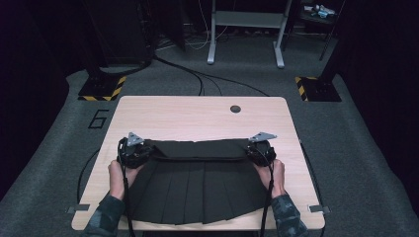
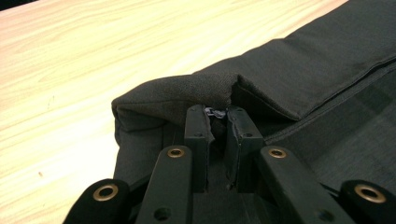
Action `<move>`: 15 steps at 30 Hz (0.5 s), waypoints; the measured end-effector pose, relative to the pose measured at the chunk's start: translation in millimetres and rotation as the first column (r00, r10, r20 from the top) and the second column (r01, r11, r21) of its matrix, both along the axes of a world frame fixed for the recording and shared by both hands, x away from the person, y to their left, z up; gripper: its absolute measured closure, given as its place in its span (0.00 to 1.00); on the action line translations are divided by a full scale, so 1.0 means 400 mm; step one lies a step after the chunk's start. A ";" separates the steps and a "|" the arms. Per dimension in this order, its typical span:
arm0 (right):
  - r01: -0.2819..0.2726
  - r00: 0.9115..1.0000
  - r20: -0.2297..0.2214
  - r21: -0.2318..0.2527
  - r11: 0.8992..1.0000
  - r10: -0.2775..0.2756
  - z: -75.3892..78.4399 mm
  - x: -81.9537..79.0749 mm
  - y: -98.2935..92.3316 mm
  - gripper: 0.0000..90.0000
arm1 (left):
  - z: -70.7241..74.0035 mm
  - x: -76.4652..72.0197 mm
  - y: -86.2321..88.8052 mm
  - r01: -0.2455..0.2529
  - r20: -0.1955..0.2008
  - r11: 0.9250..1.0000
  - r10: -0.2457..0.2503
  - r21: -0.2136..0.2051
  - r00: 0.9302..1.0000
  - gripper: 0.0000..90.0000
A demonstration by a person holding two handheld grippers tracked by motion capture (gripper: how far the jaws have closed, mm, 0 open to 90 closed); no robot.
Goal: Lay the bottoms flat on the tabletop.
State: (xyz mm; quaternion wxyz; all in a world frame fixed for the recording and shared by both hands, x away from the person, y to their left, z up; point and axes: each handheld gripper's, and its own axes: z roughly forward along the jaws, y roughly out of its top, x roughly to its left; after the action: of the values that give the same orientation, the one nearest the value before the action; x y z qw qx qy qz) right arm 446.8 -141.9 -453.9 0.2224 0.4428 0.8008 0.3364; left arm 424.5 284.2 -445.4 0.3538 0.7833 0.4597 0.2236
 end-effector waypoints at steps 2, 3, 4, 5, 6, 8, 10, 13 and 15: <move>-0.008 1.000 0.002 -0.005 1.000 0.008 0.012 0.009 -0.001 0.99 | 0.005 0.008 0.001 -0.006 -0.005 1.000 0.006 -0.011 1.000 0.89; -0.005 1.000 0.000 -0.005 1.000 0.005 0.016 0.013 0.000 0.99 | 0.007 0.013 0.002 -0.007 -0.003 1.000 0.007 -0.013 1.000 0.89; -0.009 1.000 0.000 -0.008 1.000 0.009 0.021 0.018 0.001 1.00 | 0.010 0.016 0.002 -0.007 -0.004 1.000 0.007 -0.006 1.000 0.89; -0.003 1.000 0.000 -0.008 1.000 0.003 0.025 0.022 0.003 1.00 | 0.010 0.016 0.002 -0.007 -0.004 1.000 0.007 -0.006 1.000 0.89; -0.011 1.000 0.005 -0.018 1.000 0.011 0.031 0.030 0.003 1.00 | 0.015 0.025 0.000 -0.004 -0.006 1.000 0.004 -0.002 1.000 0.89; -0.004 1.000 -0.004 -0.014 1.000 0.004 0.036 0.034 0.007 1.00 | 0.017 0.030 -0.001 -0.005 -0.002 1.000 0.005 0.003 1.000 0.89; -0.008 1.000 -0.001 -0.015 1.000 0.008 0.046 0.055 0.007 1.00 | 0.023 0.045 0.003 -0.002 -0.005 1.000 0.002 0.010 1.000 0.89; -0.003 1.000 -0.008 -0.009 1.000 0.003 0.054 0.076 0.009 1.00 | 0.026 0.064 0.005 -0.001 -0.015 1.000 0.002 0.012 1.000 0.89; -0.004 1.000 -0.014 -0.016 1.000 0.004 0.058 0.091 0.014 1.00 | 0.027 0.077 0.003 -0.008 -0.014 1.000 0.008 0.017 1.000 0.89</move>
State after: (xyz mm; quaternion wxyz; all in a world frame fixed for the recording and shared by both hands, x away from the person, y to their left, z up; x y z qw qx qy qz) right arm 483.3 -136.4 -430.6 0.2195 0.4418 0.8060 0.3272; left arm 455.2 285.4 -434.7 0.3429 0.7859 0.4633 0.2237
